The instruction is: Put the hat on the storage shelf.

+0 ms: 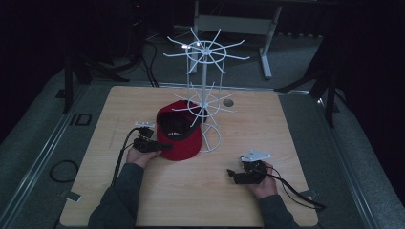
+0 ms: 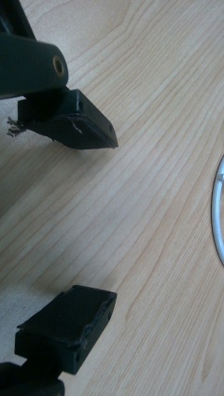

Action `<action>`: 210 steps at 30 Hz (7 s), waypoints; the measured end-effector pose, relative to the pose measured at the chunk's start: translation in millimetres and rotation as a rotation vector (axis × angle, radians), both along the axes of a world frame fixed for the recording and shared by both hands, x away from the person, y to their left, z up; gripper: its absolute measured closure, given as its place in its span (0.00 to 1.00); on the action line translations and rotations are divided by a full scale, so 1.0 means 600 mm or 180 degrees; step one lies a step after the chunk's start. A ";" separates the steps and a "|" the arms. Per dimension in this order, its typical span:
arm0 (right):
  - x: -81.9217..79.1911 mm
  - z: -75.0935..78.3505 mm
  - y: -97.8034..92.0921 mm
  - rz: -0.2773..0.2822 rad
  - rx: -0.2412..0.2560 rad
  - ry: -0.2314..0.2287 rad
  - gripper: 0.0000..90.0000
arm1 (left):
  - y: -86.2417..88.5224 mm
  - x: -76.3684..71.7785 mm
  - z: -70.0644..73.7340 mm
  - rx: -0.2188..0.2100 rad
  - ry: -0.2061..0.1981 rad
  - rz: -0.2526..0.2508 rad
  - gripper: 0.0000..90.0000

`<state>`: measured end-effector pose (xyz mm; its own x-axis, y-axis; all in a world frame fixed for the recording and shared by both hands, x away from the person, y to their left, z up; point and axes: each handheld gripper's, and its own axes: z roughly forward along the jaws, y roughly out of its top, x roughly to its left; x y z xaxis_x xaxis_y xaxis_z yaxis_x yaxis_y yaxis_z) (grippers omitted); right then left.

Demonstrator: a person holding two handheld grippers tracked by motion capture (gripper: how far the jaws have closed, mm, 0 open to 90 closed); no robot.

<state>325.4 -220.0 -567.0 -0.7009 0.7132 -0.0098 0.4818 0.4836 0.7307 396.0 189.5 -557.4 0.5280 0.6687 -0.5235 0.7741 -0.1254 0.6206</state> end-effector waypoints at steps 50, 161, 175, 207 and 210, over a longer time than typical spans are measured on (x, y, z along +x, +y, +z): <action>0.000 0.000 0.000 0.0001 -0.0001 0.0000 0.24 | 0.094 -0.049 0.097 0.0066 -0.1029 0.1067 0.96; 0.000 0.000 0.000 0.0003 0.0001 -0.0010 0.24 | 0.117 -0.092 0.281 -0.0384 -0.1983 0.1488 0.96; 0.000 0.000 0.000 0.0003 -0.0001 -0.0010 0.24 | 0.116 -0.098 0.291 -0.0453 -0.2026 0.1473 0.95; 0.000 0.000 0.000 0.0004 -0.0003 -0.0009 0.24 | 0.115 -0.104 0.312 -0.0476 -0.2097 0.1464 0.95; 0.000 0.000 0.000 0.0004 -0.0003 -0.0009 0.24 | 0.114 -0.106 0.314 -0.0491 -0.2112 0.1472 0.95</action>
<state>325.6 -220.1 -567.0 -0.7018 0.7123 -0.0124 0.4792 0.4848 0.7317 332.6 257.8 -368.9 0.4488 0.8406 -0.3031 0.1927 0.2402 0.9514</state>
